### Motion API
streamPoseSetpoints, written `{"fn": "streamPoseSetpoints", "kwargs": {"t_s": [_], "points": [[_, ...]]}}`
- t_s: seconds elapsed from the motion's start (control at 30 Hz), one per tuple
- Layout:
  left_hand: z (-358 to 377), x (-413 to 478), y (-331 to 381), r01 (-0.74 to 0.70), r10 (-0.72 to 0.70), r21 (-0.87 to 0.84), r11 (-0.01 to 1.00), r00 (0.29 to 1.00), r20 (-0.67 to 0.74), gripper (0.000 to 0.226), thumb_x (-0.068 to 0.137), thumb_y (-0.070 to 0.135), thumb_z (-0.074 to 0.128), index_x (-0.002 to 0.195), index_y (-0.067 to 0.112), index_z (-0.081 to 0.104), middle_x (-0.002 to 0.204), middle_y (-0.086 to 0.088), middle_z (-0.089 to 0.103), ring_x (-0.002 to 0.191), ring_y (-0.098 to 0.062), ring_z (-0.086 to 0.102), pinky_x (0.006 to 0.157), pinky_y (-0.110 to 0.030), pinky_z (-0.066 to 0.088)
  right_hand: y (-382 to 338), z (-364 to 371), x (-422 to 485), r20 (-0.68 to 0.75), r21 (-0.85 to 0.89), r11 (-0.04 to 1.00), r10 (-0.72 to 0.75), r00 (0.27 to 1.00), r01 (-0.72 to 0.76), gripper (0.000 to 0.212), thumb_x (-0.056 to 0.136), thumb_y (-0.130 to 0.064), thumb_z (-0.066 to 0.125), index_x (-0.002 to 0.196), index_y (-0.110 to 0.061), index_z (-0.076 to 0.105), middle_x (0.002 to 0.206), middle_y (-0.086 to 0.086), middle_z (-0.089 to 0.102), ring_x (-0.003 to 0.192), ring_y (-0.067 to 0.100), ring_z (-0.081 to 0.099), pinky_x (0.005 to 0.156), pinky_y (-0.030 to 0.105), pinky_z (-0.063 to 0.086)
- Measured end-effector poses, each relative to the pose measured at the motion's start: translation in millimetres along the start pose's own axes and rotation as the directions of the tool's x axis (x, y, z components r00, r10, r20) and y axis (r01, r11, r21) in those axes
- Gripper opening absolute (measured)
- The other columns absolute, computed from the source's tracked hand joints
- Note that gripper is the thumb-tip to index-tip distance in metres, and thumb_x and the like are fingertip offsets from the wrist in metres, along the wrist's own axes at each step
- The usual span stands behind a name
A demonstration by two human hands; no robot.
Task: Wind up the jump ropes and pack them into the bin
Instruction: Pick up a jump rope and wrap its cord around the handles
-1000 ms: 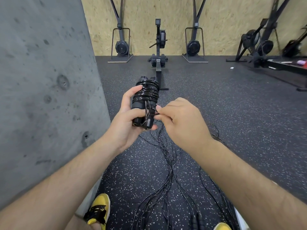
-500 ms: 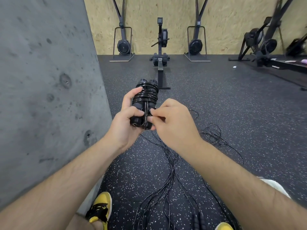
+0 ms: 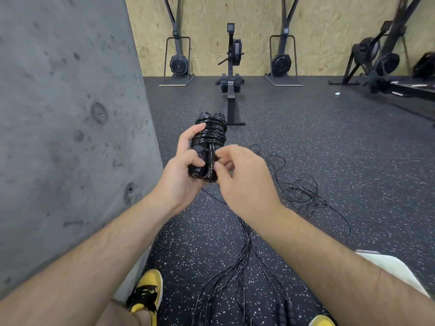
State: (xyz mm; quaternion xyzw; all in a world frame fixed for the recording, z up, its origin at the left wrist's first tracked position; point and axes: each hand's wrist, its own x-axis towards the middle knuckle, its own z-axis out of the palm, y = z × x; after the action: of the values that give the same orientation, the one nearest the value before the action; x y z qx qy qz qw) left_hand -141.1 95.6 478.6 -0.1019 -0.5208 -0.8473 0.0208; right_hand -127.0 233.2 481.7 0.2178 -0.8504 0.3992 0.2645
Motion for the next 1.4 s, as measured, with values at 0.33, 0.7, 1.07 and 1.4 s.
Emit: {"fn": "streamPoseSetpoints", "kwargs": {"t_s": [0.33,0.7,1.07,1.4], "points": [[-13,4,-4,-0.011,0.007,0.109,0.994,0.999,0.039,0.082,0.061,-0.004,0.037,0.133,0.033,0.051,0.121,-0.009,0.07,0.102,-0.024,0.065,0.081,-0.028,0.056,-19,11,1,0.054,-0.128,0.985,0.119,0.991,-0.112,0.024,0.097,-0.041,0.05,0.086,-0.026,0.065,0.081,-0.002,0.057,0.081,0.018,0.053,0.07,0.034,0.044],[-17,5,-6,-0.008,-0.046,0.261,0.965,0.979,0.2,0.099,0.059,-0.019,0.043,0.14,0.038,0.04,0.128,-0.009,0.062,0.099,-0.016,0.067,0.067,-0.022,0.053,-28,13,11,-0.04,-0.065,0.943,0.324,0.945,-0.326,0.019,0.084,-0.036,0.059,0.07,-0.022,0.059,0.105,-0.004,0.049,0.101,0.019,0.054,0.067,0.032,0.045],[-17,8,-21,-0.166,0.061,0.682,0.712,0.983,0.175,0.091,0.069,-0.005,0.06,0.142,0.041,0.032,0.132,-0.002,0.054,0.104,-0.001,0.057,0.08,-0.015,0.049,-4,28,26,-0.02,0.339,0.859,0.414,0.91,-0.383,0.031,0.071,-0.047,0.05,0.049,-0.025,0.056,0.08,0.005,0.052,0.074,0.018,0.043,0.069,0.026,0.037],[-44,-1,-24,-0.127,0.088,0.817,0.562,0.992,0.093,0.102,0.075,0.0,0.069,0.153,0.047,0.023,0.142,-0.007,0.028,0.131,0.013,0.031,0.099,-0.007,0.038,5,51,8,0.132,0.478,0.733,0.484,0.865,-0.484,0.052,0.074,-0.038,0.083,0.108,-0.019,0.048,0.102,-0.005,0.063,0.091,0.004,0.065,0.085,0.033,0.056]]}}
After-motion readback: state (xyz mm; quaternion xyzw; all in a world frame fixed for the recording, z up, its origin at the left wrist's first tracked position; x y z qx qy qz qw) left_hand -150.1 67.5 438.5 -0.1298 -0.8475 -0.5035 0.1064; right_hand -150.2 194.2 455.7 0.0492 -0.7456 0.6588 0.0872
